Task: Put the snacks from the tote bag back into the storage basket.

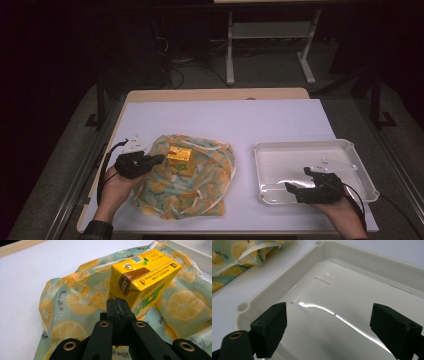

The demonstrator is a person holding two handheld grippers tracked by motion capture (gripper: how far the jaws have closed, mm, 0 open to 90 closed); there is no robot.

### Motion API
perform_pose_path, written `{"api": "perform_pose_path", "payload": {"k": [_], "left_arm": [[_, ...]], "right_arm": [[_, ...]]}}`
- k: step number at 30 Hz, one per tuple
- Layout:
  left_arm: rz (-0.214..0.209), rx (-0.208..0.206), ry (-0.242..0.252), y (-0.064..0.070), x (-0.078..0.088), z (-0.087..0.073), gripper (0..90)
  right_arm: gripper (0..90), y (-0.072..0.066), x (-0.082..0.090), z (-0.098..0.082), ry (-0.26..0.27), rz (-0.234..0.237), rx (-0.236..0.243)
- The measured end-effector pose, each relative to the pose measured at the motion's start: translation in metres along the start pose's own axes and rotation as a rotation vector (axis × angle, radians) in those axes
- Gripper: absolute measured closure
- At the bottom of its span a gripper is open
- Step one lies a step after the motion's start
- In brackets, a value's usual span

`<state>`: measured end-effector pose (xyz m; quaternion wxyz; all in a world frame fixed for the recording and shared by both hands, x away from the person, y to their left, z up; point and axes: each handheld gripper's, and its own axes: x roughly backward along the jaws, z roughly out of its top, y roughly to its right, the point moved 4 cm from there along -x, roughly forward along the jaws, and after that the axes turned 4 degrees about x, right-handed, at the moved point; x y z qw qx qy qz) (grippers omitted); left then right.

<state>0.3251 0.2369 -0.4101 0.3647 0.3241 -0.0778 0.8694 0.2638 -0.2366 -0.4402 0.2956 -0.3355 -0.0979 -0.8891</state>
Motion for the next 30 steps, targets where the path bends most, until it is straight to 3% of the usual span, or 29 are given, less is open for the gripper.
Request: {"api": "perform_pose_path", "payload": {"k": [14, 21, 30], "left_arm": [[-0.009, -0.05, -0.04, 0.006, -0.006, -0.001, 89.6], [-0.026, -0.043, -0.037, 0.011, -0.008, -0.002, 89.5], [-0.049, -0.072, -0.058, 0.017, -0.009, -0.002, 89.6]], "right_arm": [[14.3, 0.0, 0.0, 0.0, -0.001, -0.003, 0.002], [14.3, 0.0, 0.0, 0.0, -0.002, -0.002, 0.003], [14.3, 0.0, 0.0, 0.0, -0.007, -0.001, 0.002]]}}
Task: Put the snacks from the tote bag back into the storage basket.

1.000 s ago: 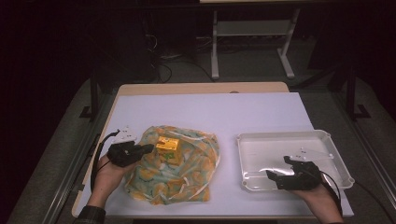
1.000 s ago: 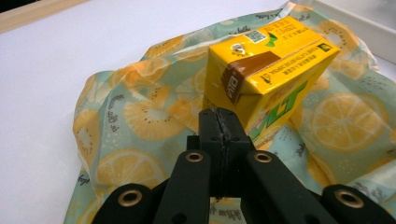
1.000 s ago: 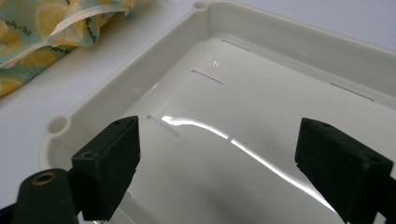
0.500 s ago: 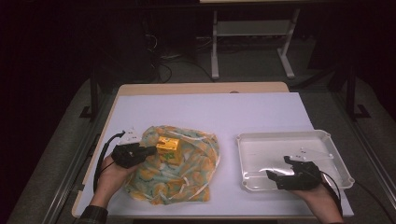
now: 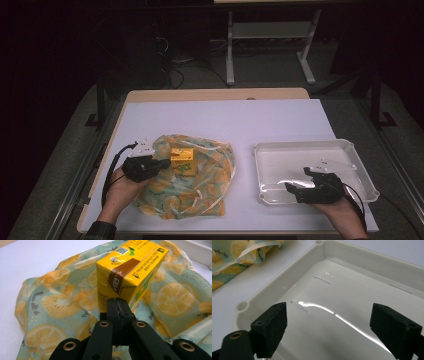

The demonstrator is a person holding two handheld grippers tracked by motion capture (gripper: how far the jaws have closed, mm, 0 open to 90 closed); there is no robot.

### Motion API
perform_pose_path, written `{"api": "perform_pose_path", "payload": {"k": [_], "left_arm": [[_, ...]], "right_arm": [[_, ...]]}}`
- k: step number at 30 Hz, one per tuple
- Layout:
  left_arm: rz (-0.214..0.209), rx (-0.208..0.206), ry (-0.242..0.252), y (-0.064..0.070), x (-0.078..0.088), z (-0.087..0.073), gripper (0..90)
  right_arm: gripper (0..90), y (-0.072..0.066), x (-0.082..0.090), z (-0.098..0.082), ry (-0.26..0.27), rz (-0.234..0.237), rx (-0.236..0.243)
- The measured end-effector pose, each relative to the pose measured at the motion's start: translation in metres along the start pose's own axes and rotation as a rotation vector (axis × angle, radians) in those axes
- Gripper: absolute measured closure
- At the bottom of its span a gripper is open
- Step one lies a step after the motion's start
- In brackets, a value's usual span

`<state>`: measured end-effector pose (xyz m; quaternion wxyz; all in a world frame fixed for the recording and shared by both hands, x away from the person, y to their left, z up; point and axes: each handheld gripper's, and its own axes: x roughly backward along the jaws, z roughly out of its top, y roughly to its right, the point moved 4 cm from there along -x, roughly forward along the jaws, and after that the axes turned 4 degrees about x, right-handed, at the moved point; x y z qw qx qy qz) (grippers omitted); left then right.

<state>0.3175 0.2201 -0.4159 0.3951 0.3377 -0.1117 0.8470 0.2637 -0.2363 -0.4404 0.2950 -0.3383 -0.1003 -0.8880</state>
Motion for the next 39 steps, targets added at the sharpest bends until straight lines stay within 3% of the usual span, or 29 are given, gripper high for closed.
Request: {"api": "perform_pose_path", "payload": {"k": [14, 18, 31, 39], "left_arm": [[-0.034, -0.007, -0.006, 0.011, -0.003, 0.001, 89.6], [-0.044, -0.033, -0.018, 0.014, -0.004, 0.001, 89.6], [-0.077, -0.053, -0.027, 0.029, -0.01, 0.004, 89.6], [-0.091, -0.09, -0.045, 0.035, -0.013, 0.005, 89.5]], "right_arm": [[14.3, 0.0, 0.0, 0.0, -0.004, 0.004, 0.002], [14.3, 0.0, -0.001, 0.0, -0.005, 0.004, 0.004], [14.3, -0.001, -0.001, 0.0, -0.007, 0.005, 0.004], [14.3, -0.001, -0.001, 0.0, -0.008, 0.006, 0.007]]}}
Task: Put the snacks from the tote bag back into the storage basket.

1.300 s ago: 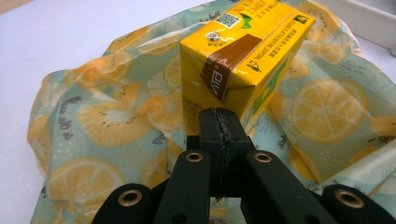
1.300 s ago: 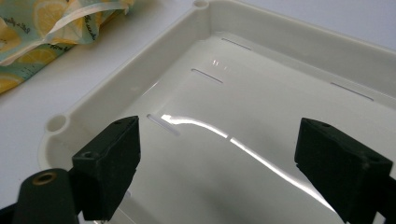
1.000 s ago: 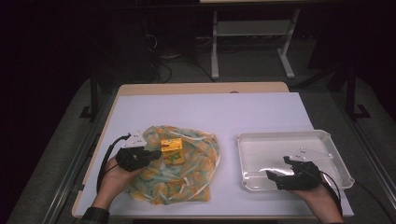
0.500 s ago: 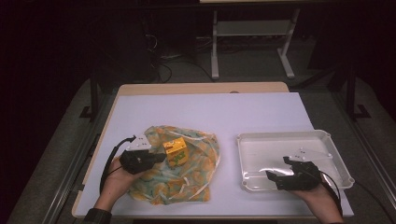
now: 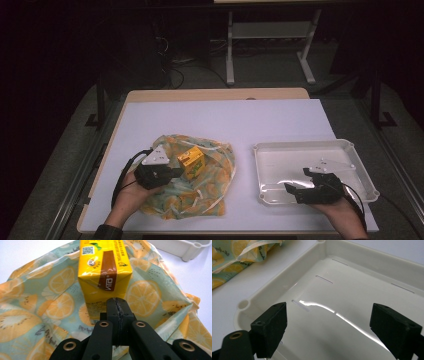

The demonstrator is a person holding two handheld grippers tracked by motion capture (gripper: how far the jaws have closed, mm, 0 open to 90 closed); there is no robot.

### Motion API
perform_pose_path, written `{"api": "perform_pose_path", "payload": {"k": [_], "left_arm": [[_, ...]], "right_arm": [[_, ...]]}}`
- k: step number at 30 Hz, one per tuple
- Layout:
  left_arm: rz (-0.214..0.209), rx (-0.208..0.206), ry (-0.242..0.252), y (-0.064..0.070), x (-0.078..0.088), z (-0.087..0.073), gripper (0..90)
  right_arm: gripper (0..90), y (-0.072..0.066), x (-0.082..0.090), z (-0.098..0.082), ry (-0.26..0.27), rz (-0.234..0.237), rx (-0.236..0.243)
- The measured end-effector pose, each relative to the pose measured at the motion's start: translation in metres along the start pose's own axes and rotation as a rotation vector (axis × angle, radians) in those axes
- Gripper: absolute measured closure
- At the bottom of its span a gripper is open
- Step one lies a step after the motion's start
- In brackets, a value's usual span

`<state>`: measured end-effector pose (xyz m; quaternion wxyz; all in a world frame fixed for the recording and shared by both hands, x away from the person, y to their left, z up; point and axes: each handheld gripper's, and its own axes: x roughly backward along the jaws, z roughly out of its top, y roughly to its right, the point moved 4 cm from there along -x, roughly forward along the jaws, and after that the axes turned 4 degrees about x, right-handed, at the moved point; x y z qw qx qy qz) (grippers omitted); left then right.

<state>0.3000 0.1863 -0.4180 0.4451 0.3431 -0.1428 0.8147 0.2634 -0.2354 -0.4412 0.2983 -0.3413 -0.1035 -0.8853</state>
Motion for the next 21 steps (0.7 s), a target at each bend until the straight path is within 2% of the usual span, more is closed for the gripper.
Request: {"api": "perform_pose_path", "payload": {"k": [11, 16, 21], "left_arm": [[-0.019, -0.021, -0.008, 0.0096, -0.0065, 0.0036, 89.5], [-0.017, -0.021, -0.01, 0.0096, -0.0059, 0.0036, 88.6], [-0.004, 0.008, -0.009, 0.0064, -0.0017, 0.0024, 81.5]], "right_arm": [[14.3, -0.0007, -0.0004, 0.0, -0.001, 0.003, 0.0], [14.3, -0.0009, -0.0004, 0.0, -0.002, 0.004, 0.002], [14.3, -0.0007, 0.0, 0.0001, 0.0, 0.003, 0.003]]}}
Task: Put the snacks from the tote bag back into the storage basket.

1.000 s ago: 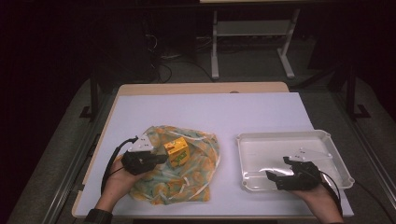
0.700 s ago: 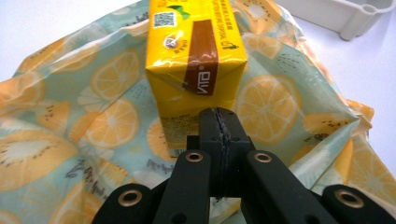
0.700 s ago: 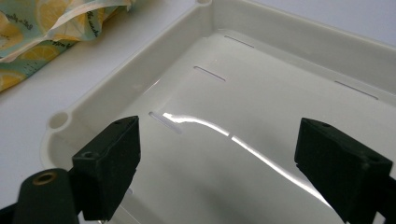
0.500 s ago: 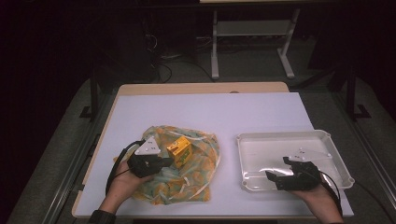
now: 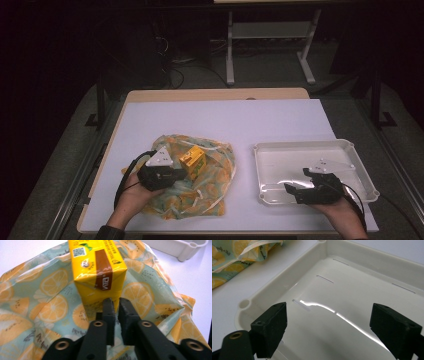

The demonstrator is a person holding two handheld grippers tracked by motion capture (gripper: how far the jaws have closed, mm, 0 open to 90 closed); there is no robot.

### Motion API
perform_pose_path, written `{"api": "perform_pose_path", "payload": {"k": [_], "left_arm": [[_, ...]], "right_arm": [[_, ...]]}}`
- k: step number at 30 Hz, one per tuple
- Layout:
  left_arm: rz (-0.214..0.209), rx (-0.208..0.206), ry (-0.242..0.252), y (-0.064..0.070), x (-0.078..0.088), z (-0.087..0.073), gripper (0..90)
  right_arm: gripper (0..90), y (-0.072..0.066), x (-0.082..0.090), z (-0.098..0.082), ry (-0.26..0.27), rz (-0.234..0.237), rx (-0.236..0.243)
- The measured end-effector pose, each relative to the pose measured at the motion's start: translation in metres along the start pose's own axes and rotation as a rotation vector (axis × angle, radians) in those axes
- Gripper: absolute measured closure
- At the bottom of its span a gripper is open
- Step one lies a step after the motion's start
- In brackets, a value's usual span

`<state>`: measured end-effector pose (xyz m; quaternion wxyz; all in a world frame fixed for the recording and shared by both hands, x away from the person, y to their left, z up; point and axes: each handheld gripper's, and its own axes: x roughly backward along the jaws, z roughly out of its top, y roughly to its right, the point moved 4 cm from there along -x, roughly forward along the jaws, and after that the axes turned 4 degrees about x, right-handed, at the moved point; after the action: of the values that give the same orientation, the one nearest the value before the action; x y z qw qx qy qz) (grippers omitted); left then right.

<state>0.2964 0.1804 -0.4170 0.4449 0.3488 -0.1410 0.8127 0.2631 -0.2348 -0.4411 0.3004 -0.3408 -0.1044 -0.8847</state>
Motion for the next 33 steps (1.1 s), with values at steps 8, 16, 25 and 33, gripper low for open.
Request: {"api": "perform_pose_path", "payload": {"k": [8, 16, 25, 33], "left_arm": [[0.038, 0.055, -0.004, -0.001, 0.011, -0.002, 57.4], [0.062, 0.082, 0.015, -0.003, 0.021, 0.003, 30.0], [0.099, 0.105, -0.009, -0.002, 0.025, 0.02, 17.5], [0.11, 0.113, -0.03, -0.004, 0.02, 0.032, 17.2]], "right_arm": [[14.3, 0.0, 0.0, 0.0, 0.001, 0.001, 0.0], [14.3, -0.001, 0.0, 0.0, 0.0, 0.005, 0.0], [14.3, -0.001, 0.0, 0.0, -0.001, 0.007, 0.0], [14.4, -0.001, -0.001, 0.0, -0.003, 0.006, -0.007]]}}
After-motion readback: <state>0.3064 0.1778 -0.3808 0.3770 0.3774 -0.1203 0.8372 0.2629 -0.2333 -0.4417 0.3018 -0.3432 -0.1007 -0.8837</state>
